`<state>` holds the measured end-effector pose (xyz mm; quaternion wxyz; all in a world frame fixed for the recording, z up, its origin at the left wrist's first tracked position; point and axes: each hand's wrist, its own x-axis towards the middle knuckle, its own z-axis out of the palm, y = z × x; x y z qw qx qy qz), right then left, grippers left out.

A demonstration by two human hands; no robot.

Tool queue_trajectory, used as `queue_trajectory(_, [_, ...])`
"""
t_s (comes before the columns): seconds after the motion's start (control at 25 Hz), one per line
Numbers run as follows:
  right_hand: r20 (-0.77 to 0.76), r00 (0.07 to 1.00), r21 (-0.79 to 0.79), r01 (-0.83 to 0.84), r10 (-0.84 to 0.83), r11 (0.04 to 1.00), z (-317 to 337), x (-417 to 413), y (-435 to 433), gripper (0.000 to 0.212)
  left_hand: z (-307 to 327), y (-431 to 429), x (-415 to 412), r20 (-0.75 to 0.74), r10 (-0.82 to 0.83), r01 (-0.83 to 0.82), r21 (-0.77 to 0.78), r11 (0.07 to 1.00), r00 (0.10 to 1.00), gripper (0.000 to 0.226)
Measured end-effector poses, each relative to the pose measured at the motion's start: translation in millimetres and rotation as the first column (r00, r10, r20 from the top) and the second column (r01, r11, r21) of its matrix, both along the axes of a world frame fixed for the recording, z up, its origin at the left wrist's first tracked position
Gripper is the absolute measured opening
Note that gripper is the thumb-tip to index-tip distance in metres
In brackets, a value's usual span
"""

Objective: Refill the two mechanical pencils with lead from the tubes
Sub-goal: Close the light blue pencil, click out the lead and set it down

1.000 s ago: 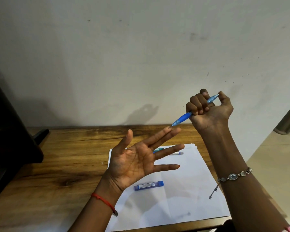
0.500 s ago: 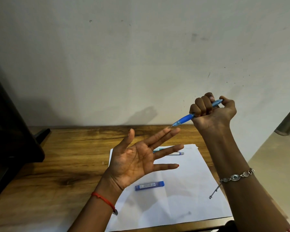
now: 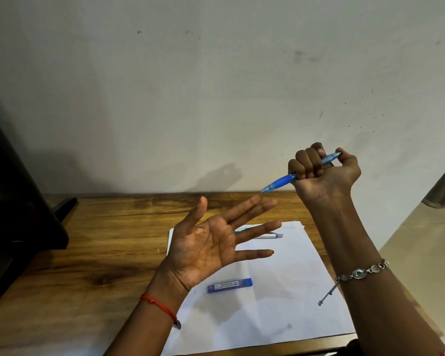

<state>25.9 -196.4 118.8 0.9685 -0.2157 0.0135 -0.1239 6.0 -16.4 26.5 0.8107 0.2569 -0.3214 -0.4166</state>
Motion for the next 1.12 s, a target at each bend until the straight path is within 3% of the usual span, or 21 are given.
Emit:
queue_trajectory(0.16, [0.024,0.997,-0.012,-0.071,0.071,0.997,-6.5,2.9,4.2,0.040,2.3,2.5,1.5,-0.035,0.041,-0.042,-0.023,0.999,0.999,0.083])
queue_trajectory(0.32, [0.061,0.988,-0.081,-0.140,0.145,0.987,-16.8,5.4,9.8,0.027,5.2,13.0,7.7,-0.121,0.053,-0.066,-0.104,0.992,0.991,0.080])
queue_trajectory(0.4, [0.016,0.990,-0.200,-0.137,0.143,0.970,-25.3,6.0,6.6,0.028,9.2,20.4,10.0,-0.174,0.083,-0.103,-0.107,0.989,0.981,0.078])
queue_trajectory(0.52, [-0.073,0.987,-0.482,-0.162,0.144,0.861,-36.6,1.6,-7.0,0.027,16.6,28.0,9.5,-0.193,0.349,-0.334,0.107,0.936,0.917,0.068])
queue_trajectory(0.64, [-0.182,0.971,-0.734,-0.241,0.157,0.635,-47.0,-2.7,-24.1,0.023,18.1,31.2,10.9,-0.170,0.562,-0.483,0.353,0.802,0.810,0.053])
queue_trajectory(0.76, [-0.240,0.967,-0.928,-0.255,0.086,0.270,-55.1,-8.9,-34.8,0.017,13.9,30.8,10.5,-0.022,0.662,-0.547,0.543,0.637,0.749,0.032])
queue_trajectory(0.84, [-0.224,0.974,-0.974,-0.225,0.032,0.013,-57.5,-15.3,-37.0,0.020,10.3,28.4,7.9,0.102,0.682,-0.579,0.628,0.520,0.724,0.016])
queue_trajectory(0.96, [-0.177,0.984,-0.930,-0.175,-0.023,-0.325,-64.1,-21.3,-34.3,0.020,1.1,24.8,7.7,0.358,0.604,-0.627,0.710,0.319,0.712,0.007])
queue_trajectory(1.12, [-0.126,0.992,-0.857,-0.102,0.013,-0.505,-85.4,-17.8,-31.9,0.018,-18.3,16.7,13.0,0.718,0.341,-0.767,0.642,0.011,0.607,0.005])
